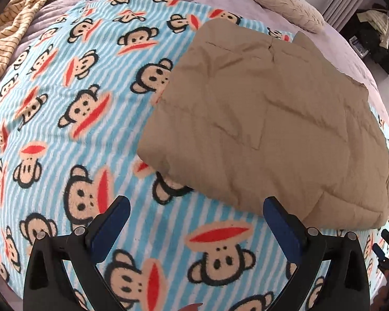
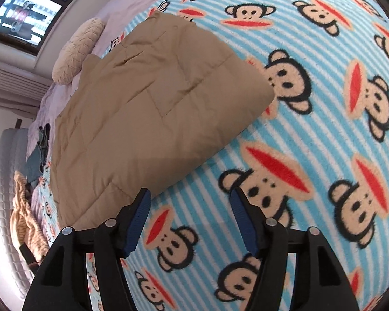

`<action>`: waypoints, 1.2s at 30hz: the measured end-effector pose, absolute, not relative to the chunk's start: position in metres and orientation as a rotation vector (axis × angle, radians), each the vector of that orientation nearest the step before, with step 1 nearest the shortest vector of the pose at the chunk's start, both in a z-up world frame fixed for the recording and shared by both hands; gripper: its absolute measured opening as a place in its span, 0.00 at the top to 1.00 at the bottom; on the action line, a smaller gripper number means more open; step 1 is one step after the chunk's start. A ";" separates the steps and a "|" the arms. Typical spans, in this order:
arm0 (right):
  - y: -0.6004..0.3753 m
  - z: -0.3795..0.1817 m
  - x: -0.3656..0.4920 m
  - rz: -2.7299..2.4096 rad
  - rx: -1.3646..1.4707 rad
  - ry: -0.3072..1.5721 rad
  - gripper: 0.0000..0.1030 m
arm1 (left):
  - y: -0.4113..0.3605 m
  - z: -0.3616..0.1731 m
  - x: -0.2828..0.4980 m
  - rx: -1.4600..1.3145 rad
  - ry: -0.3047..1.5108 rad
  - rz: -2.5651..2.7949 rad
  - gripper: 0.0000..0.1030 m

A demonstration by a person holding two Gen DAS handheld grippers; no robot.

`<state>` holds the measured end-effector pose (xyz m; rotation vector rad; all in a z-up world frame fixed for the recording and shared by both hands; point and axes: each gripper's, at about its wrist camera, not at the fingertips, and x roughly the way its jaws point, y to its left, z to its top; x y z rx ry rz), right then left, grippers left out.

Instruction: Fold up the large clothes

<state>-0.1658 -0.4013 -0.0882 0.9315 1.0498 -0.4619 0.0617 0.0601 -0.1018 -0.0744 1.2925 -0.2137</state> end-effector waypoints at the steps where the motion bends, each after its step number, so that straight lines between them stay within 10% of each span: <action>1: -0.401 -0.091 -0.166 -0.447 0.953 1.045 0.27 | 0.059 -0.102 0.062 -0.080 1.298 -0.221 0.00; 10: -0.400 -0.125 -0.162 -0.303 1.247 0.941 0.18 | 0.047 -0.112 0.065 -0.104 1.347 -0.252 0.00; 12: -0.397 -0.129 -0.161 -0.285 1.274 0.927 0.00 | 0.045 -0.113 0.066 -0.107 1.349 -0.253 0.00; 36: -0.419 -0.154 -0.141 -0.209 1.433 0.858 0.00 | 0.078 -0.153 0.106 -0.626 1.406 -0.428 0.00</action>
